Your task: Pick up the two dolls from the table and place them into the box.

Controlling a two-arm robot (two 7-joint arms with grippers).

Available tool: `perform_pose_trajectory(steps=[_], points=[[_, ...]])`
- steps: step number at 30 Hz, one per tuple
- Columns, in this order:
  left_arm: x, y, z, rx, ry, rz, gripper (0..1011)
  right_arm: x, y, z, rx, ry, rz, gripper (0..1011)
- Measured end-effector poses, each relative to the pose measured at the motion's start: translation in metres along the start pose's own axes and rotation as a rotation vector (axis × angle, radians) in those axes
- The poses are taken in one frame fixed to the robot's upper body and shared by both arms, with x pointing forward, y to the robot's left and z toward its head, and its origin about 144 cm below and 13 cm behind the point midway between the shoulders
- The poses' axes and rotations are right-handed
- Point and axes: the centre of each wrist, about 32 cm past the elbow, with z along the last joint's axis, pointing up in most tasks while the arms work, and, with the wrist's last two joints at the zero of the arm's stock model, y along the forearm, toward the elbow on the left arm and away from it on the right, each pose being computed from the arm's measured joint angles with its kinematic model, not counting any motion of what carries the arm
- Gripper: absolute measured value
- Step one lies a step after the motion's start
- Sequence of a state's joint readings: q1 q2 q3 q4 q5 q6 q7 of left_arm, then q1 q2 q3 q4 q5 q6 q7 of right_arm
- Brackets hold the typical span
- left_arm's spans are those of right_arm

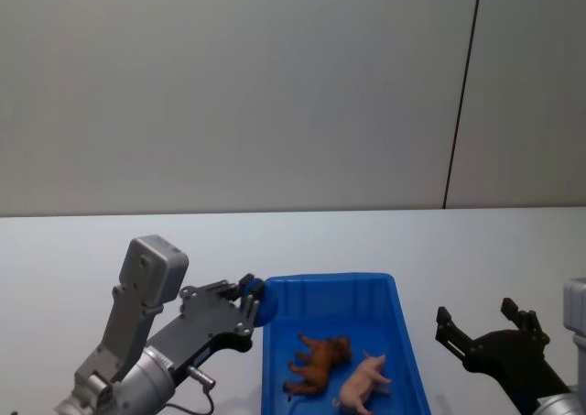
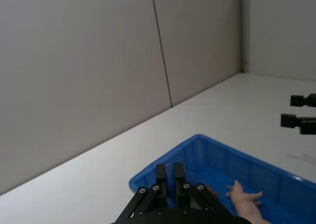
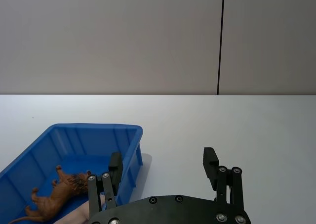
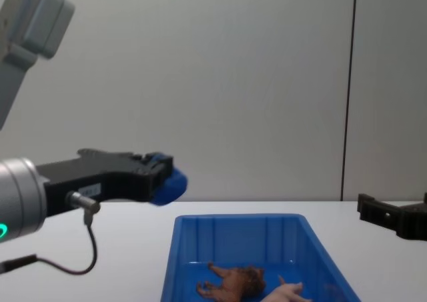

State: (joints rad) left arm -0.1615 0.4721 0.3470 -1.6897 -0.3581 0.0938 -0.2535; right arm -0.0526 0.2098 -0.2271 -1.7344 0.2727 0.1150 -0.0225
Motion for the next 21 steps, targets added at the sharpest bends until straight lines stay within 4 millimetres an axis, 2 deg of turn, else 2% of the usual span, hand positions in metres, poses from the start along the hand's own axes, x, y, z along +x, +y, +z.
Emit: perform_pose_trajectory(steps=[21], points=[[-0.002, -0.034, 0.013, -0.132, 0.014, -0.265, 84, 0.000, 0.000, 0.000, 0.000, 0.000, 0.000, 1001]])
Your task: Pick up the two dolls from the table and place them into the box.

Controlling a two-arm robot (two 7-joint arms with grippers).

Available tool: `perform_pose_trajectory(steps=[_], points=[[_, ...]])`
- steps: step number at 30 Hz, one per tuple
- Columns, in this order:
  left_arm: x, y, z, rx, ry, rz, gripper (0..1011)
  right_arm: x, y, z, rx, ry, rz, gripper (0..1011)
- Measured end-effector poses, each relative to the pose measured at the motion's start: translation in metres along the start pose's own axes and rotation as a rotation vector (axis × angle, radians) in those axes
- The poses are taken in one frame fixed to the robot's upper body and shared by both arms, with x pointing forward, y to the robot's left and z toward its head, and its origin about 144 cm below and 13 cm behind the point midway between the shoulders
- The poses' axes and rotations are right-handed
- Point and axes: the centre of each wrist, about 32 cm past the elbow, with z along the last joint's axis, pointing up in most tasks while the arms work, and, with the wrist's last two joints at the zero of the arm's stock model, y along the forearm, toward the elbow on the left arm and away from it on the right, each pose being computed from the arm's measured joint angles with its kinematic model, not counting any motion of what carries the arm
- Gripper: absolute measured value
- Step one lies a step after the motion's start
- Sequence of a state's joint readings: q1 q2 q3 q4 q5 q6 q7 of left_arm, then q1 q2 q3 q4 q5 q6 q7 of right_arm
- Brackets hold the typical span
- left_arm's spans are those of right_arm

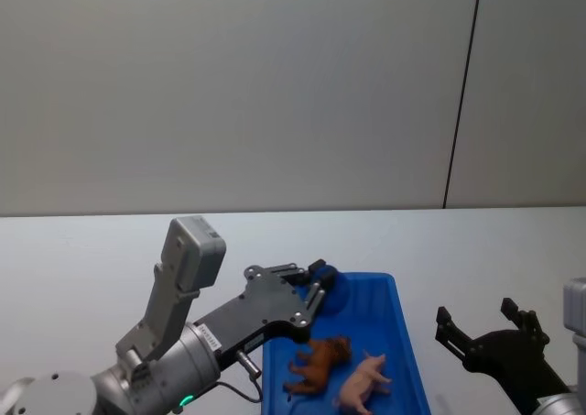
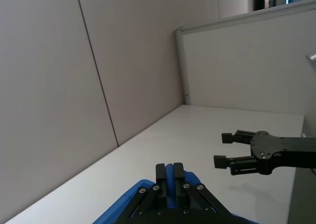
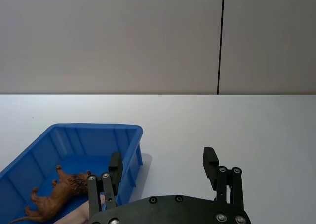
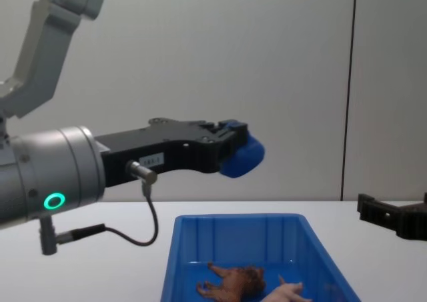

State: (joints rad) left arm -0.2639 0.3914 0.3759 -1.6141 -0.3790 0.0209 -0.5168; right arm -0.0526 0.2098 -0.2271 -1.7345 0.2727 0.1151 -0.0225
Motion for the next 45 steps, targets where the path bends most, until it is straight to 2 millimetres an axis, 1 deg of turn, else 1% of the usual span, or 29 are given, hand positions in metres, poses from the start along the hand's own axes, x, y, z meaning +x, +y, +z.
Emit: perform_pose_trajectory(steps=[12, 17, 45], points=[[0.000, -0.010, 0.001, -0.026, 0.004, -0.060, 83, 0.000, 0.000, 0.000, 0.000, 0.000, 0.000, 1001], [0.000, -0.012, 0.002, -0.031, 0.004, -0.072, 64, 0.000, 0.000, 0.000, 0.000, 0.000, 0.000, 1001], [0.000, -0.015, 0.002, -0.040, 0.005, -0.094, 65, 0.000, 0.000, 0.000, 0.000, 0.000, 0.000, 1001]])
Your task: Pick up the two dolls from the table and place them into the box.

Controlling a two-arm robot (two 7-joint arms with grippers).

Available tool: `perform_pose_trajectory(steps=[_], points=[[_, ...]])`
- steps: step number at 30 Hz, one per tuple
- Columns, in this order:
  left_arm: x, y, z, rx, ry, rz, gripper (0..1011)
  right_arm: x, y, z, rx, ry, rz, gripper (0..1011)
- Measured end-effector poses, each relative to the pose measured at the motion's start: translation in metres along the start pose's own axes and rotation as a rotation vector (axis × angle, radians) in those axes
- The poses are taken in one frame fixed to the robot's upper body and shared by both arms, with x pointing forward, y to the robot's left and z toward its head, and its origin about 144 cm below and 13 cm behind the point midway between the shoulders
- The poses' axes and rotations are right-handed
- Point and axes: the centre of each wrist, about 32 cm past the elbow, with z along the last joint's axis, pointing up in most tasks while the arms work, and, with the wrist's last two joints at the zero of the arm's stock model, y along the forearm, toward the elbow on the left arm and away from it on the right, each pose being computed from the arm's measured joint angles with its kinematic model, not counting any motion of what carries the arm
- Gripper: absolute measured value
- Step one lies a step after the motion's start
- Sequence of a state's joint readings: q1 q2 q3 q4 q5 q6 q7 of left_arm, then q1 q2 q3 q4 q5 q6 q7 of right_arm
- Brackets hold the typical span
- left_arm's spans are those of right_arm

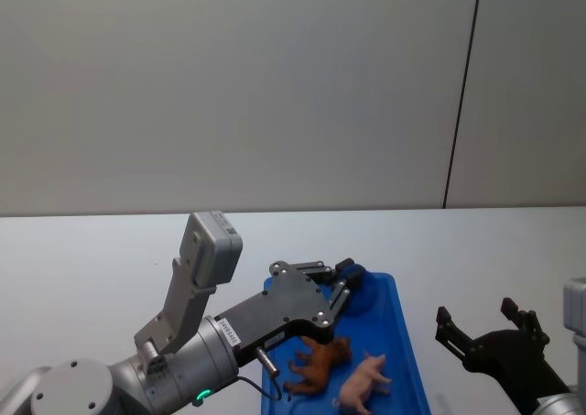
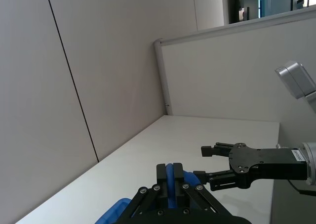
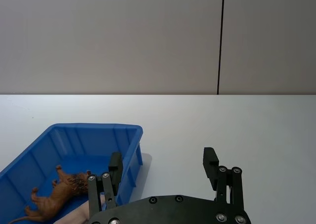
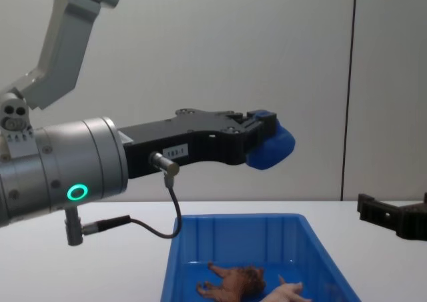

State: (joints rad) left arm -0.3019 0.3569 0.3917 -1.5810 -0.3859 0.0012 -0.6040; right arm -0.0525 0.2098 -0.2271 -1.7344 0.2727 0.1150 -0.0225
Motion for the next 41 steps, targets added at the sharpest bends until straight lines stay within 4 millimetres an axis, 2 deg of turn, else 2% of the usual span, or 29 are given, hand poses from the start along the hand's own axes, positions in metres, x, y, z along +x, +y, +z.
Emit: perform_pose_trajectory(steps=[4, 5, 7, 24, 26, 31, 34, 41], points=[[0.0000, -0.0001, 0.0000, 0.000, 0.000, 0.000, 61, 0.0000, 0.0000, 0.0000, 0.000, 0.000, 0.000, 1001], [0.0001, -0.0001, 0.0000, 0.000, 0.000, 0.000, 106, 0.0000, 0.0000, 0.0000, 0.000, 0.000, 0.000, 1001], [0.0001, -0.0002, 0.0001, 0.000, 0.000, -0.001, 135, 0.0000, 0.0000, 0.0000, 0.000, 0.000, 0.000, 1001], [0.0002, -0.0004, 0.0002, -0.001, 0.000, -0.002, 703, 0.0000, 0.0000, 0.0000, 0.000, 0.000, 0.000, 1001], [0.0001, -0.0003, 0.0002, -0.001, 0.000, -0.002, 732, 0.0000, 0.0000, 0.0000, 0.000, 0.000, 0.000, 1001], [0.0001, -0.0003, 0.0002, -0.001, 0.000, -0.002, 909, 0.0000, 0.0000, 0.0000, 0.000, 0.000, 0.000, 1001], [0.0001, -0.0003, 0.0002, -0.001, 0.000, -0.002, 981, 0.0000, 0.0000, 0.0000, 0.000, 0.000, 0.000, 1001], [0.0001, -0.0003, 0.0002, -0.001, 0.000, -0.002, 1001, 0.0000, 0.0000, 0.0000, 0.000, 0.000, 0.000, 1001]])
